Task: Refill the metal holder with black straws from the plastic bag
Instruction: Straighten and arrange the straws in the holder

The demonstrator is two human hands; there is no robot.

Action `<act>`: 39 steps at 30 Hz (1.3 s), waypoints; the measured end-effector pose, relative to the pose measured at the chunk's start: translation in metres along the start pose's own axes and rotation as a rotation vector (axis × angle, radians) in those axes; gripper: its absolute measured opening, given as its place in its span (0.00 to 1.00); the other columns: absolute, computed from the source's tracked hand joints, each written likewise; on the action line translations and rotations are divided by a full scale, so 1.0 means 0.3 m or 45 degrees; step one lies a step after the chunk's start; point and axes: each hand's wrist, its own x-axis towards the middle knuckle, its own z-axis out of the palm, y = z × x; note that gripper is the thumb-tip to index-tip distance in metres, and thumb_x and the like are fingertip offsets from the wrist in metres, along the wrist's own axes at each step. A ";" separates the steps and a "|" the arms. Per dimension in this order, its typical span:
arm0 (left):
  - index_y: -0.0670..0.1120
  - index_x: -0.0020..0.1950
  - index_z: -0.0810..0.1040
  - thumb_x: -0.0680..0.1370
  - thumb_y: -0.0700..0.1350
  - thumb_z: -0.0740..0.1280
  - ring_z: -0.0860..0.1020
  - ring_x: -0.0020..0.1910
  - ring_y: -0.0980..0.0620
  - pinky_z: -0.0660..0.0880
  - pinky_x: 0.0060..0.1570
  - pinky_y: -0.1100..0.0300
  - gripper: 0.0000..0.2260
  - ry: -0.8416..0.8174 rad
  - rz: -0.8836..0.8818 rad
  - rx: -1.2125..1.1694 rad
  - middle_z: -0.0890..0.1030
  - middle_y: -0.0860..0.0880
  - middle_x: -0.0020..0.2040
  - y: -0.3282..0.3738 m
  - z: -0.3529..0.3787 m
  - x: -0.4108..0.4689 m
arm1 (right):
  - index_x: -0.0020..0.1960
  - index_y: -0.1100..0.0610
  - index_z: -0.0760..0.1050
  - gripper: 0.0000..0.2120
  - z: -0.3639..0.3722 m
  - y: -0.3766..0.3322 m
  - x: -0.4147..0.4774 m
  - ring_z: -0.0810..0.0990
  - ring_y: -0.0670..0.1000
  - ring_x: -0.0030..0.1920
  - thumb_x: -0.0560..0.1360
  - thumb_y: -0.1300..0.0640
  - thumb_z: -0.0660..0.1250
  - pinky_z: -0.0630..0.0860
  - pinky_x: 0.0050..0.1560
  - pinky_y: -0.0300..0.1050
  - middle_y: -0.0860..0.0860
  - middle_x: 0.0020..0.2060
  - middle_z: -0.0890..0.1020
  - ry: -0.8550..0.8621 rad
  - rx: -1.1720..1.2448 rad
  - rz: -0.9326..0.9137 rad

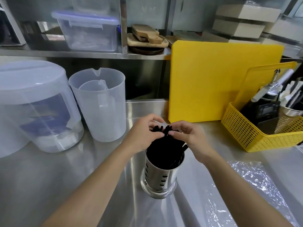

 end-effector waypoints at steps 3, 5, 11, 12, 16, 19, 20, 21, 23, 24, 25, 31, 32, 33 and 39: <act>0.54 0.46 0.76 0.70 0.39 0.72 0.78 0.48 0.57 0.71 0.46 0.72 0.12 0.058 0.047 0.000 0.81 0.52 0.46 -0.007 0.011 0.000 | 0.46 0.57 0.80 0.05 0.000 -0.004 0.006 0.79 0.44 0.38 0.70 0.62 0.70 0.73 0.38 0.33 0.51 0.38 0.81 -0.025 0.002 -0.019; 0.57 0.42 0.75 0.70 0.40 0.72 0.77 0.47 0.63 0.71 0.42 0.75 0.12 0.065 0.078 0.011 0.80 0.57 0.44 -0.005 0.017 0.003 | 0.47 0.57 0.80 0.05 -0.002 -0.006 0.010 0.78 0.47 0.41 0.70 0.62 0.70 0.72 0.40 0.35 0.53 0.40 0.80 -0.030 0.003 -0.032; 0.52 0.47 0.76 0.70 0.41 0.72 0.77 0.49 0.56 0.69 0.48 0.69 0.10 0.067 0.094 0.079 0.80 0.52 0.46 -0.011 0.034 0.013 | 0.45 0.51 0.79 0.10 -0.011 -0.014 0.021 0.76 0.47 0.44 0.71 0.66 0.68 0.71 0.44 0.41 0.49 0.39 0.79 -0.043 -0.063 -0.108; 0.52 0.46 0.76 0.70 0.41 0.72 0.77 0.48 0.56 0.69 0.48 0.68 0.09 0.062 0.112 0.109 0.80 0.53 0.45 -0.009 0.035 0.014 | 0.44 0.50 0.79 0.10 -0.011 -0.017 0.024 0.76 0.46 0.43 0.71 0.66 0.68 0.72 0.44 0.40 0.48 0.39 0.80 -0.053 -0.086 -0.118; 0.57 0.39 0.77 0.71 0.42 0.71 0.77 0.43 0.56 0.72 0.44 0.63 0.09 0.056 0.160 0.172 0.78 0.59 0.39 -0.006 0.034 0.015 | 0.37 0.49 0.80 0.10 -0.012 -0.031 0.036 0.78 0.45 0.37 0.72 0.64 0.69 0.73 0.36 0.36 0.45 0.34 0.81 -0.064 -0.138 -0.112; 0.58 0.37 0.75 0.71 0.43 0.71 0.77 0.42 0.56 0.72 0.43 0.61 0.10 0.088 0.165 0.203 0.78 0.57 0.38 -0.010 0.034 0.015 | 0.37 0.52 0.79 0.08 -0.015 -0.034 0.041 0.77 0.45 0.35 0.72 0.63 0.69 0.72 0.34 0.35 0.47 0.34 0.81 -0.076 -0.186 -0.127; 0.57 0.37 0.75 0.71 0.43 0.71 0.76 0.41 0.57 0.72 0.43 0.63 0.10 0.088 0.159 0.204 0.78 0.57 0.38 -0.011 0.034 0.014 | 0.38 0.53 0.79 0.07 -0.016 -0.035 0.041 0.77 0.46 0.34 0.72 0.63 0.68 0.72 0.33 0.36 0.50 0.35 0.80 -0.087 -0.201 -0.124; 0.57 0.36 0.74 0.71 0.42 0.71 0.76 0.40 0.59 0.71 0.41 0.66 0.11 0.084 0.154 0.206 0.78 0.58 0.37 -0.011 0.033 0.014 | 0.39 0.54 0.78 0.05 -0.016 -0.035 0.041 0.76 0.47 0.33 0.72 0.63 0.68 0.71 0.31 0.35 0.51 0.37 0.80 -0.100 -0.218 -0.123; 0.58 0.36 0.73 0.71 0.41 0.70 0.76 0.38 0.61 0.70 0.39 0.71 0.12 0.068 0.143 0.223 0.77 0.58 0.36 -0.008 0.030 0.014 | 0.41 0.57 0.78 0.03 -0.014 -0.037 0.043 0.75 0.46 0.30 0.72 0.63 0.68 0.70 0.29 0.33 0.53 0.38 0.79 -0.124 -0.247 -0.126; 0.58 0.36 0.73 0.72 0.42 0.70 0.76 0.38 0.61 0.70 0.39 0.70 0.11 0.056 0.138 0.241 0.77 0.59 0.36 -0.006 0.029 0.014 | 0.41 0.58 0.78 0.03 -0.013 -0.037 0.044 0.75 0.45 0.30 0.72 0.64 0.67 0.70 0.30 0.32 0.53 0.38 0.79 -0.135 -0.255 -0.127; 0.57 0.37 0.74 0.72 0.42 0.69 0.76 0.39 0.60 0.71 0.40 0.68 0.10 0.043 0.131 0.265 0.77 0.59 0.36 -0.004 0.028 0.015 | 0.41 0.57 0.78 0.04 -0.012 -0.037 0.045 0.75 0.44 0.30 0.72 0.64 0.67 0.71 0.30 0.31 0.54 0.37 0.79 -0.142 -0.259 -0.127; 0.50 0.41 0.78 0.72 0.45 0.69 0.77 0.41 0.53 0.74 0.43 0.57 0.01 0.045 0.111 0.320 0.79 0.54 0.38 0.006 0.024 0.015 | 0.39 0.51 0.79 0.04 -0.013 -0.040 0.044 0.78 0.44 0.35 0.70 0.60 0.71 0.74 0.37 0.32 0.52 0.39 0.81 -0.159 -0.261 -0.170; 0.48 0.41 0.79 0.72 0.46 0.69 0.78 0.42 0.51 0.74 0.44 0.54 0.02 0.059 0.103 0.307 0.79 0.52 0.38 0.010 0.024 0.013 | 0.38 0.51 0.79 0.04 -0.011 -0.042 0.043 0.78 0.44 0.36 0.69 0.59 0.72 0.73 0.38 0.32 0.51 0.39 0.81 -0.148 -0.277 -0.191; 0.47 0.41 0.80 0.71 0.46 0.70 0.78 0.42 0.50 0.75 0.43 0.53 0.03 0.072 0.093 0.288 0.79 0.51 0.38 0.013 0.024 0.012 | 0.38 0.50 0.79 0.04 -0.009 -0.045 0.044 0.78 0.43 0.37 0.69 0.58 0.72 0.73 0.38 0.31 0.51 0.38 0.82 -0.134 -0.289 -0.206; 0.48 0.43 0.80 0.69 0.45 0.73 0.78 0.41 0.54 0.74 0.43 0.59 0.05 0.117 0.054 0.222 0.81 0.52 0.39 0.009 0.014 -0.001 | 0.36 0.49 0.78 0.08 0.010 -0.053 0.046 0.77 0.38 0.35 0.71 0.61 0.70 0.69 0.36 0.26 0.49 0.36 0.80 -0.091 -0.364 -0.252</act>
